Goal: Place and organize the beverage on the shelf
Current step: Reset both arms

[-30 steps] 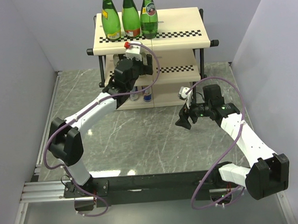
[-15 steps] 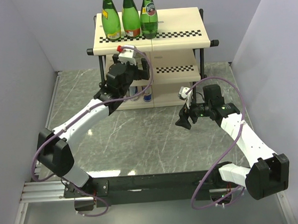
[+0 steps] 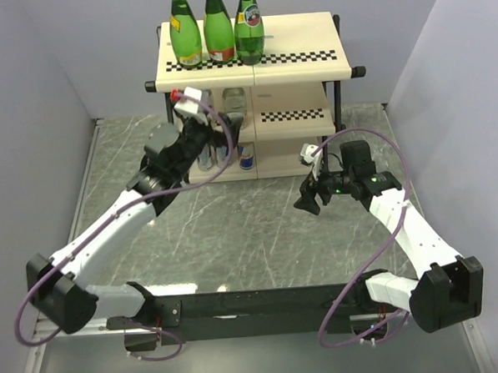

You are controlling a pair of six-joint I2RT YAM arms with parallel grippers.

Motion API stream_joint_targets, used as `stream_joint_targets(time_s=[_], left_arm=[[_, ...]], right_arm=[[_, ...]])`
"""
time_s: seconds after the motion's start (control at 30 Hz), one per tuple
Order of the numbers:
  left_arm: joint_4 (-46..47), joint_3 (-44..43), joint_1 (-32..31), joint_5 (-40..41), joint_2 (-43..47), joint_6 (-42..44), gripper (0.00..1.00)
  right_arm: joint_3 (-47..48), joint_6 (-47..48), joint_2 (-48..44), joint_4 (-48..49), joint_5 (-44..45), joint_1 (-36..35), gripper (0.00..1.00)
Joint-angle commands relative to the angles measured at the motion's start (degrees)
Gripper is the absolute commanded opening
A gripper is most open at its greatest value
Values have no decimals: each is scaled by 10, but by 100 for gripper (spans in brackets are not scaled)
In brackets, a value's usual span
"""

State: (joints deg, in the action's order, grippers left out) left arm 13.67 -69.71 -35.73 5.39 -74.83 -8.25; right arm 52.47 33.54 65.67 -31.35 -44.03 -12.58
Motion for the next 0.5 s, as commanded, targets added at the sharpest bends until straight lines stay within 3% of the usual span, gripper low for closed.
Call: stream_joint_targets(time_s=[0.0,0.27,0.33,0.47], left_arm=[[-15,60,0,-59,62,9,100],[-67,237,45,-57,247,-9,100],[-99,250,77,-91,281,-27,100],[-167,260,202,-136,332,-50,100]], right_arm=[[18,4,-22,7,2,11,82],[3,-52,-56,65,39,35,83],[-4,-75,-71,85,57,48,84],[-11,-169,-104,151,139,76,87]])
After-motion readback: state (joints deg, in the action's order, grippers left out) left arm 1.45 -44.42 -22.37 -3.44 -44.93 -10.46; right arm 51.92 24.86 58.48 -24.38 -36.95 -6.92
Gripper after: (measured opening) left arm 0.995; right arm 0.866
